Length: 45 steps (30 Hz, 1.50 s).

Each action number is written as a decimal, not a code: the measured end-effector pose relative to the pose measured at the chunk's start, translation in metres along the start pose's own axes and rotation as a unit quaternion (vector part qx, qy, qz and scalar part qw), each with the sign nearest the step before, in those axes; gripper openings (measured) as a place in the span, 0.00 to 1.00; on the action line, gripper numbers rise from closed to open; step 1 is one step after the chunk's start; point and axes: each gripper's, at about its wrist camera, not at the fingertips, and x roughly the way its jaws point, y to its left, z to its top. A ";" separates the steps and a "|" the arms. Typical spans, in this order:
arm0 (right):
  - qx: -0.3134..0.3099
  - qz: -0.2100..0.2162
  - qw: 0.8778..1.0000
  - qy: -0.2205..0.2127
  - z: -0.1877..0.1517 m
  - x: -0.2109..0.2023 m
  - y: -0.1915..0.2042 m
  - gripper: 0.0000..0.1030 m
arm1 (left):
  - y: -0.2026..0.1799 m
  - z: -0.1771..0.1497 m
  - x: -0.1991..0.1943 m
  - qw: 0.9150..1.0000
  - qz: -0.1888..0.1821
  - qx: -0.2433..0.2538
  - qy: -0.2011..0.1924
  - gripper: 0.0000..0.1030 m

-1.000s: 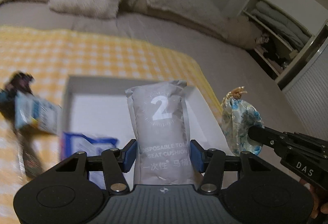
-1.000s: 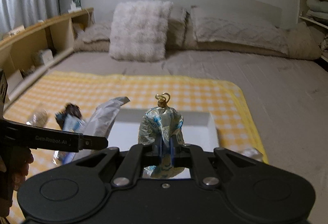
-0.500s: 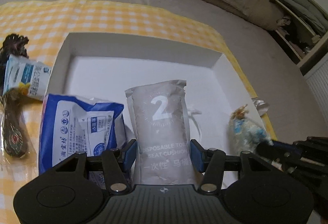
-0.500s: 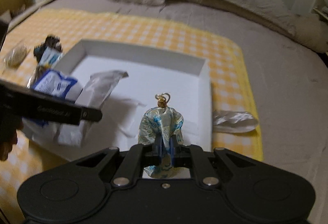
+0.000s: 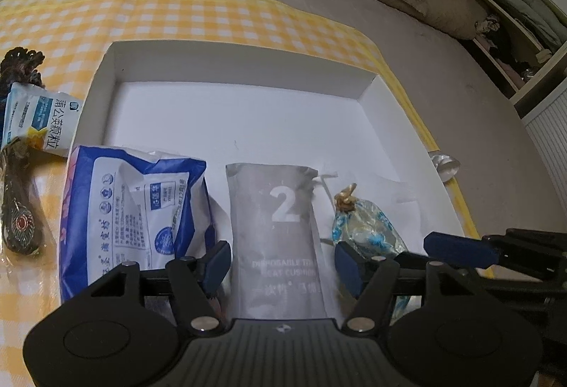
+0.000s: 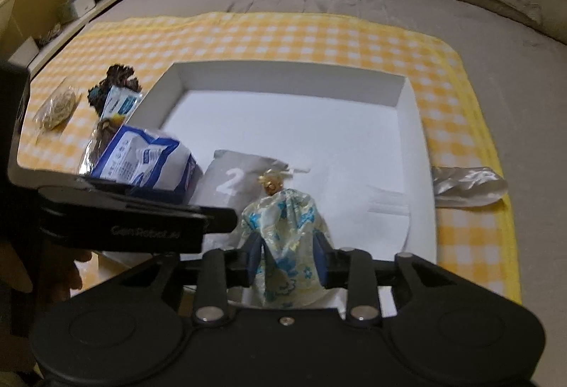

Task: Organize soft objects
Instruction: 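Lower both items into the box beside the wipe pack and open both tools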

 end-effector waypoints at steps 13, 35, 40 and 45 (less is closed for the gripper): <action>0.037 0.023 0.999 0.020 0.001 0.016 -0.014 0.37 | -0.001 -0.002 -0.003 1.000 0.019 0.001 0.007 0.61; 0.060 -0.031 0.997 -0.030 -0.006 -0.027 -0.027 0.44 | -0.008 -0.006 -0.051 0.999 -0.010 0.020 -0.034 0.63; 0.078 -0.019 0.994 -0.069 -0.011 -0.055 -0.027 0.45 | -0.010 -0.010 -0.071 0.998 -0.010 0.030 -0.052 0.63; 0.078 -0.022 0.991 -0.104 -0.017 -0.079 -0.019 0.49 | -0.009 -0.014 -0.088 0.997 -0.005 0.039 -0.068 0.64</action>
